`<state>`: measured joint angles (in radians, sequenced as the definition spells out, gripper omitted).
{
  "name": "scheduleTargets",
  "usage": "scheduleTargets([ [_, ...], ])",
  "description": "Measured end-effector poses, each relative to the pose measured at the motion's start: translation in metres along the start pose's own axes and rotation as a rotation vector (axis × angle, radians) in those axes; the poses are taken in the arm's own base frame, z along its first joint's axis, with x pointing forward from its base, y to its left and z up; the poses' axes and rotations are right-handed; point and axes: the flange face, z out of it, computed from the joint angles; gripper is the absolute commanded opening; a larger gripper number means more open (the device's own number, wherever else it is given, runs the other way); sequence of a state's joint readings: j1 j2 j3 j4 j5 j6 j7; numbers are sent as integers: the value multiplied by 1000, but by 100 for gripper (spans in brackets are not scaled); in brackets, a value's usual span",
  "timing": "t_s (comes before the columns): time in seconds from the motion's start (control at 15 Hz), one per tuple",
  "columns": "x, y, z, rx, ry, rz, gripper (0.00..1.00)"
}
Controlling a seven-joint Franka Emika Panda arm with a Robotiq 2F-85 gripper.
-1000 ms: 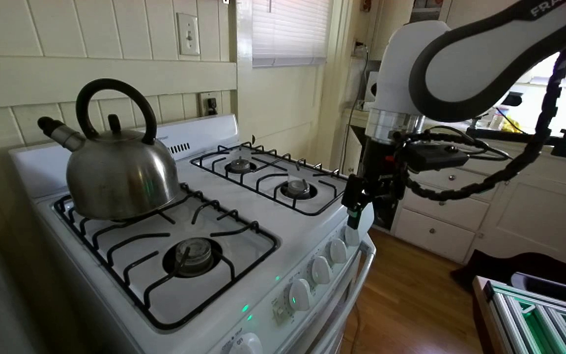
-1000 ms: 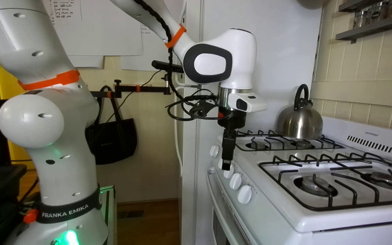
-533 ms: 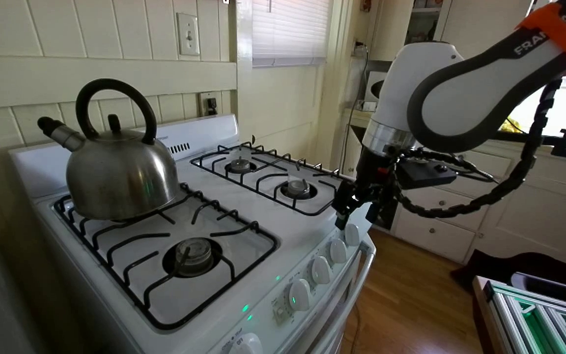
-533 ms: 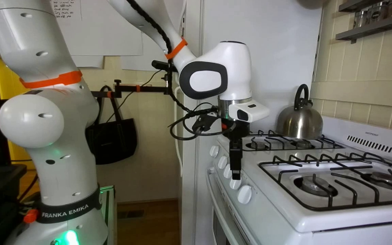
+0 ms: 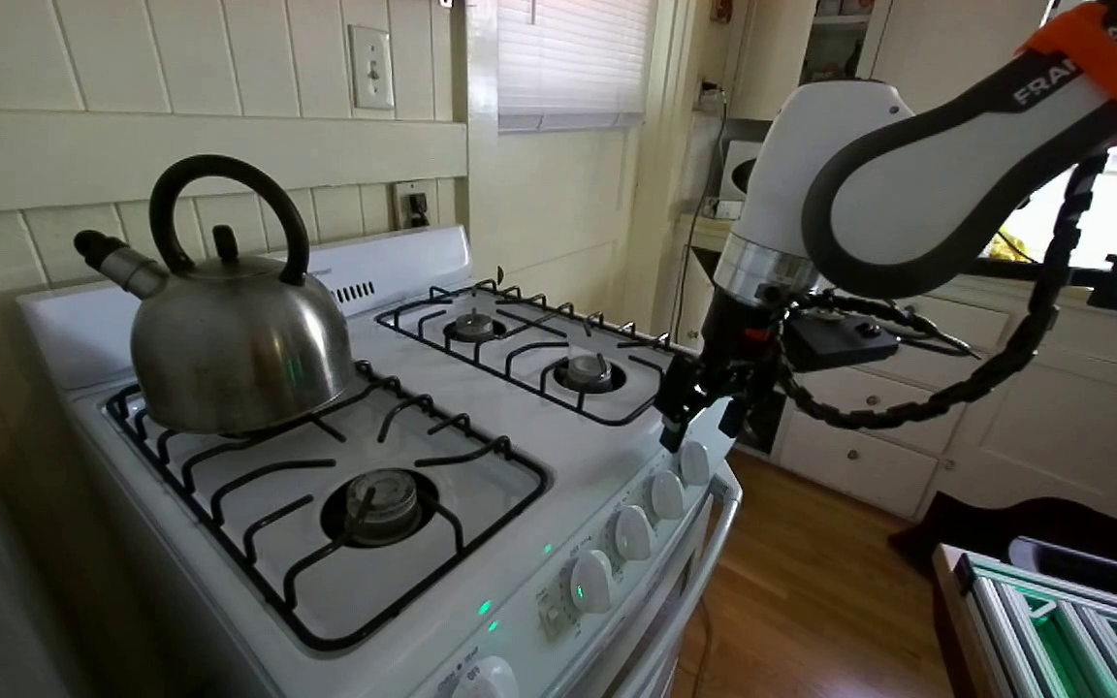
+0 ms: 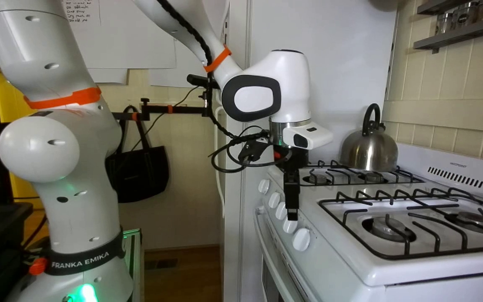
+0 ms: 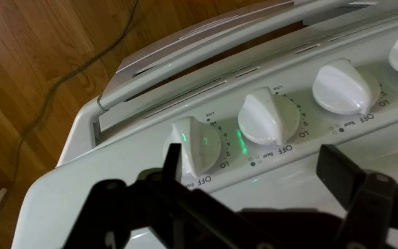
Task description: Turn the first right switch to the left
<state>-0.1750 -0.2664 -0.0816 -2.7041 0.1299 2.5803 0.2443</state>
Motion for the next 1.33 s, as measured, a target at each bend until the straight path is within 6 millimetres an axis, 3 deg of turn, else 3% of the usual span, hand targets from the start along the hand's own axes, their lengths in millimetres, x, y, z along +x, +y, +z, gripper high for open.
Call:
scheduleTargets([
  [0.6, 5, 9, 18, -25, -37, -62, 100],
  [1.33, 30, 17, 29, -80, -43, -133, 100],
])
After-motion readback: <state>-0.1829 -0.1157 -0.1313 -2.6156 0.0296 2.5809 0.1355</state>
